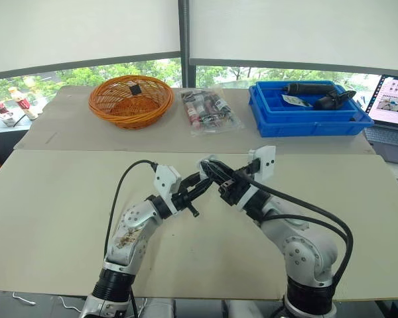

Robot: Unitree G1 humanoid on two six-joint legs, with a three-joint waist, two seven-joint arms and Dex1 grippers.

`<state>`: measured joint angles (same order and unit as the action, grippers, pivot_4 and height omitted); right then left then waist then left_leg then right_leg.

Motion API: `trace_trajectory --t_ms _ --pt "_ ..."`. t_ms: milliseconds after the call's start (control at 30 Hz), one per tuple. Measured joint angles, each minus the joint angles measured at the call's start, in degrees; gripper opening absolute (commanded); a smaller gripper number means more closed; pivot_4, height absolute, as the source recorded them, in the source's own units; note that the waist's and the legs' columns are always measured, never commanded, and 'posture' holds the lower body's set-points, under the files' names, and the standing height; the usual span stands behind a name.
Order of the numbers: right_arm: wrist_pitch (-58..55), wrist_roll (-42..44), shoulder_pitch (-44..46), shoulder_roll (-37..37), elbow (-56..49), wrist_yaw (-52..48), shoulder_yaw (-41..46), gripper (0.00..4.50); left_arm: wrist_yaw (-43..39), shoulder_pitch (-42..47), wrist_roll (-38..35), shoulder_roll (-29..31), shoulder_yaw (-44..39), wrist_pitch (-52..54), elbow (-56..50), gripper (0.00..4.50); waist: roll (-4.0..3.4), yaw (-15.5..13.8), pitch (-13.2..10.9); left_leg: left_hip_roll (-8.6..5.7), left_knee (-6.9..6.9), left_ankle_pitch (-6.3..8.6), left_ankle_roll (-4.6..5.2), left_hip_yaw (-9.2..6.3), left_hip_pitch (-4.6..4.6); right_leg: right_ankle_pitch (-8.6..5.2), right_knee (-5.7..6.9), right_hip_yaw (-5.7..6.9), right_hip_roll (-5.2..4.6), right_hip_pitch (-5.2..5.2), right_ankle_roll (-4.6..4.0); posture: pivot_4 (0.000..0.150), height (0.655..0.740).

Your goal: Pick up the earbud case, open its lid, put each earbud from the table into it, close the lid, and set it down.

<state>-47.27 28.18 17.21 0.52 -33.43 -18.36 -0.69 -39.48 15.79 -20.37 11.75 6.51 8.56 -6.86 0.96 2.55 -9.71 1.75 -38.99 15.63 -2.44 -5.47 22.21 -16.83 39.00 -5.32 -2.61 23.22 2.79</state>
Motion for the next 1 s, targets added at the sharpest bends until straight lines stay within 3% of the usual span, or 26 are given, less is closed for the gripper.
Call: trace_trajectory --t_ms 533,600,833,1000 --pt "5.8 -2.9 -2.2 2.2 2.0 2.3 -5.5 0.35 0.0 -0.1 0.9 0.0 0.4 0.0 1.1 0.54 0.00 0.0 0.0 0.00 0.00 0.00 0.00 -0.02 0.01 0.00 -0.01 0.00 0.00 0.00 0.00 0.150 0.6940" --pt "6.1 -3.1 -2.3 2.5 2.0 2.4 -5.8 1.40 0.0 -0.1 1.2 0.0 0.6 0.0 1.1 0.54 0.00 0.0 0.0 0.00 0.00 0.00 0.00 -0.02 0.01 0.00 -0.02 0.00 0.00 0.00 0.00 0.150 0.6940" --pt "6.5 -3.1 -2.8 3.6 0.2 3.3 -6.8 3.76 0.4 -0.1 2.3 0.2 0.3 -1.0 1.4 0.54 0.00 -0.1 0.0 -0.01 -0.01 0.00 0.00 -0.03 0.03 -0.01 -0.02 0.00 0.00 0.00 0.00 0.150 0.6940" --pt "1.8 0.3 -3.1 8.9 -4.3 3.7 -2.5 3.78 0.3 -0.1 2.3 0.2 -0.1 -2.4 1.3 0.54 0.00 -0.2 0.0 -0.01 0.00 0.00 0.00 -0.04 0.04 -0.01 -0.04 0.01 0.00 -0.01 0.00 0.150 0.6940"
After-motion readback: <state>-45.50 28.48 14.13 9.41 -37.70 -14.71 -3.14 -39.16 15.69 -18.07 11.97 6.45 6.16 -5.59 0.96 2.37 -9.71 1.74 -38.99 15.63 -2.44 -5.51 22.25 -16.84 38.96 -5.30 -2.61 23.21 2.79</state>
